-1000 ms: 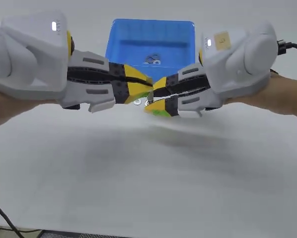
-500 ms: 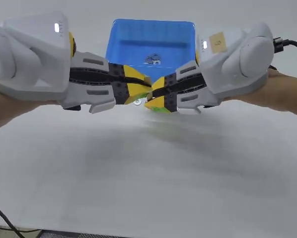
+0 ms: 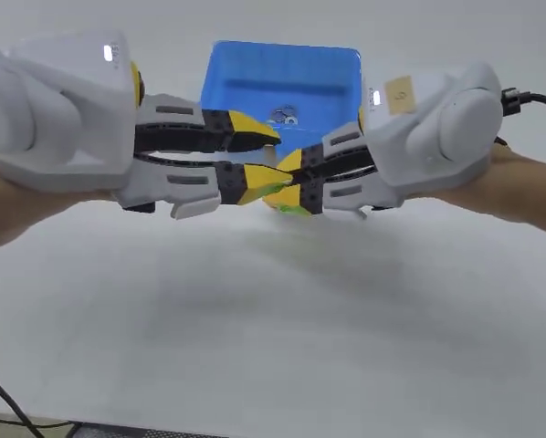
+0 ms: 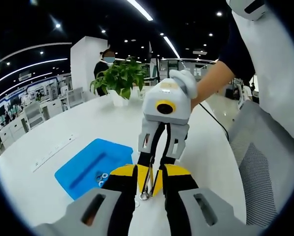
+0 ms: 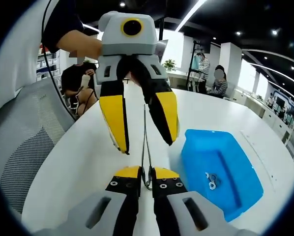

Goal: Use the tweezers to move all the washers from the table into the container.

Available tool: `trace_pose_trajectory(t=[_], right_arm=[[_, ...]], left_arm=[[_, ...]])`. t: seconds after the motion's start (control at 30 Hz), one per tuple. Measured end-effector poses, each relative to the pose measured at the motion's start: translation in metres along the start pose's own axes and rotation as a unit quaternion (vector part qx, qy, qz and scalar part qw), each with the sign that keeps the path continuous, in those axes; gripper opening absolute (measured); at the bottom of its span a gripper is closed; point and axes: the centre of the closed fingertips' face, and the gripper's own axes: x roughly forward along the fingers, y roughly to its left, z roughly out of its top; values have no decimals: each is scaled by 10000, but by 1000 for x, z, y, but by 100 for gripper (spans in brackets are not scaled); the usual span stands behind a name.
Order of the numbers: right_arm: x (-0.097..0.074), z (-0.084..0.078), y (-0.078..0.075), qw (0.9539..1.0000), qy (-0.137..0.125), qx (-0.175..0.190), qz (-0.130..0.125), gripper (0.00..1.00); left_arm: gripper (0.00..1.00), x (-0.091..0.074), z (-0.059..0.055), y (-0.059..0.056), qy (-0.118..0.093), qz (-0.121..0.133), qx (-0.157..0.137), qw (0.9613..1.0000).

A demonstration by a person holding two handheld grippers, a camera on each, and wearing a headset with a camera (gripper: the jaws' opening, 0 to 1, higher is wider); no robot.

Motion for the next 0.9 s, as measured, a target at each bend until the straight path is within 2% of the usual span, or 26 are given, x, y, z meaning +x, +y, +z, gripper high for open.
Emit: trace_pose_trajectory(t=[0.17, 0.27, 0.4, 0.53, 0.63, 0.9], right_arm=[[-2, 6, -1, 10000, -32, 17, -66, 9], [-6, 11, -2, 9999, -47, 42, -112, 9], [-11, 21, -4, 9996, -182, 127, -198, 9], [-15, 31, -6, 9989, -292, 192, -307, 9], [-17, 38, -8, 9985, -344, 219, -375, 9], [-26, 58, -15, 9971, -469, 246, -551, 9]], left_arm=[[29, -10, -5, -3, 60, 87, -15, 9999], [39, -18, 0, -4, -132, 227, -149, 9995], [47, -27, -2, -6, -108, 319, -182, 9993], [56, -37, 0, -6, -181, 378, -320, 9986], [60, -43, -1, -5, -120, 494, -267, 9984], [70, -58, -1, -11, -188, 735, -370, 9964]])
